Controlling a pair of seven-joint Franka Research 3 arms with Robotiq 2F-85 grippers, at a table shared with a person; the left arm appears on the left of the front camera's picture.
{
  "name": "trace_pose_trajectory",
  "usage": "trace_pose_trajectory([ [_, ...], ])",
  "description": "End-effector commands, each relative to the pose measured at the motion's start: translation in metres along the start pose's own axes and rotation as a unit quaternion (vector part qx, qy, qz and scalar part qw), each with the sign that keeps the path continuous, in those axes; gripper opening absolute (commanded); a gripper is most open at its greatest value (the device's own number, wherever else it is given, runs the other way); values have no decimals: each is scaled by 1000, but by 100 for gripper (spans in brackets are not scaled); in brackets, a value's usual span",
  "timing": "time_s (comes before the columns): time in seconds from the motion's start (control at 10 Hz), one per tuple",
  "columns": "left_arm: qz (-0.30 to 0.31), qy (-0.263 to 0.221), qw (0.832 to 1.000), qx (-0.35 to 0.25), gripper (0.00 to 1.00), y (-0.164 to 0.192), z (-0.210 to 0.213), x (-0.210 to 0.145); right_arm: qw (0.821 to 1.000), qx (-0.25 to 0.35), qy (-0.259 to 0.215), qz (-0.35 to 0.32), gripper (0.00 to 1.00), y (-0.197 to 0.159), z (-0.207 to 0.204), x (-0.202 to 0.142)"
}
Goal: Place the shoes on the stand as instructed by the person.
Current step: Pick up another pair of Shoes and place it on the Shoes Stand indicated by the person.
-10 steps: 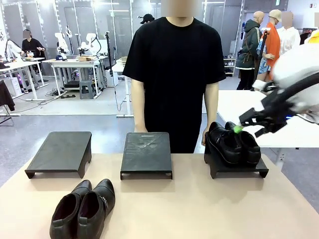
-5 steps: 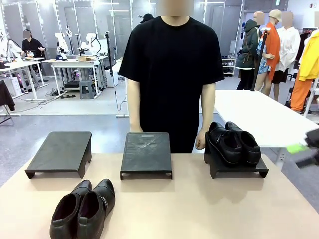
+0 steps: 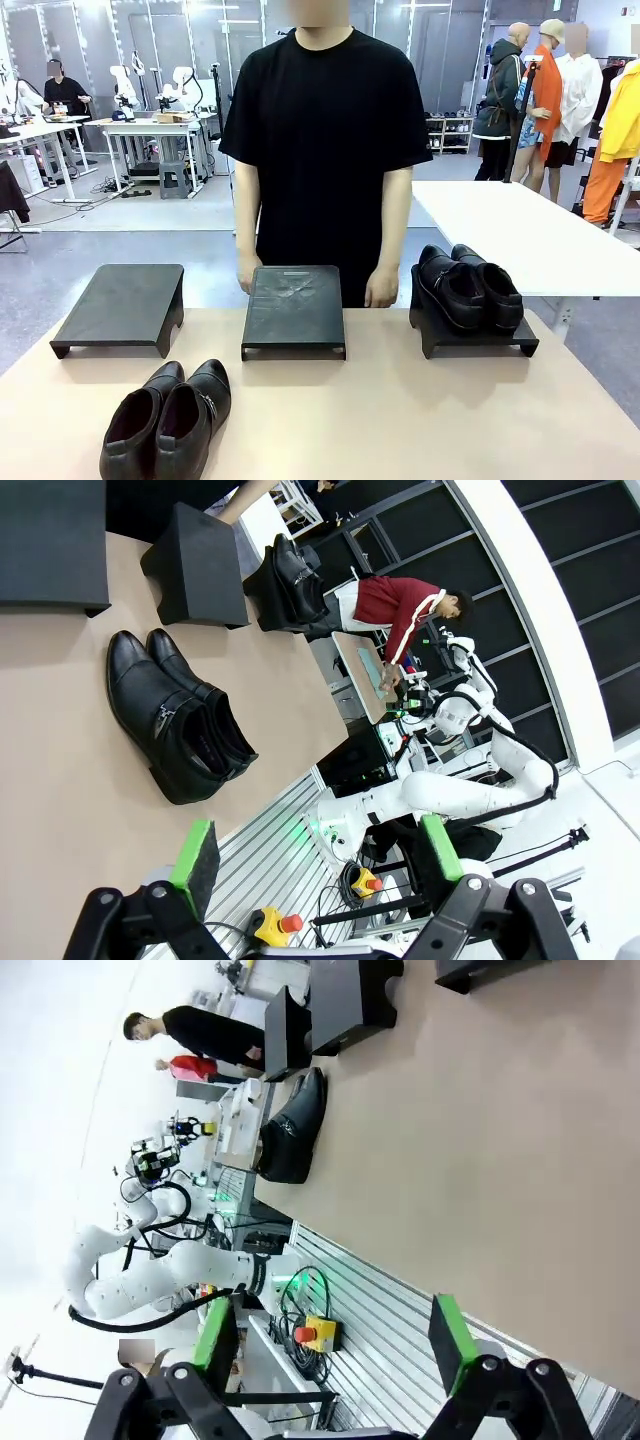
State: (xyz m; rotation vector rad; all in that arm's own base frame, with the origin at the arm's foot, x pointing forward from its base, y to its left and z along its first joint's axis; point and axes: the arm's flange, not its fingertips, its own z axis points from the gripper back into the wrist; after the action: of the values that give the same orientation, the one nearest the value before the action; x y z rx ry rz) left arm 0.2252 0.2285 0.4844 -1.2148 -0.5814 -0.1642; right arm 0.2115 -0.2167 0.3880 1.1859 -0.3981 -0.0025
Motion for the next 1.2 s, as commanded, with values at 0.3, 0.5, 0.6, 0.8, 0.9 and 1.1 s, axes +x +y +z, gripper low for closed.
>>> trace_pose_trajectory([
  [0.3, -12, -3, 1000, -9, 100, 0, 2, 2, 1000, 9, -1, 3, 98, -12, 1, -7],
  [0.5, -12, -3, 1000, -9, 100, 0, 2, 2, 1000, 9, -1, 3, 98, -12, 1, -7],
  [0.6, -12, -3, 1000, -9, 100, 0, 2, 2, 1000, 9, -1, 3, 98, -12, 1, -7],
  [0.8, -12, -3, 1000, -9, 100, 0, 2, 2, 1000, 9, -1, 3, 98, -12, 1, -7],
  [0.9, -12, -3, 1000, -9, 100, 0, 2, 2, 1000, 9, -1, 3, 98, -12, 1, -7],
  [1.1, -12, -3, 1000, -9, 100, 0, 2, 2, 1000, 9, -1, 3, 98, -12, 1, -7],
])
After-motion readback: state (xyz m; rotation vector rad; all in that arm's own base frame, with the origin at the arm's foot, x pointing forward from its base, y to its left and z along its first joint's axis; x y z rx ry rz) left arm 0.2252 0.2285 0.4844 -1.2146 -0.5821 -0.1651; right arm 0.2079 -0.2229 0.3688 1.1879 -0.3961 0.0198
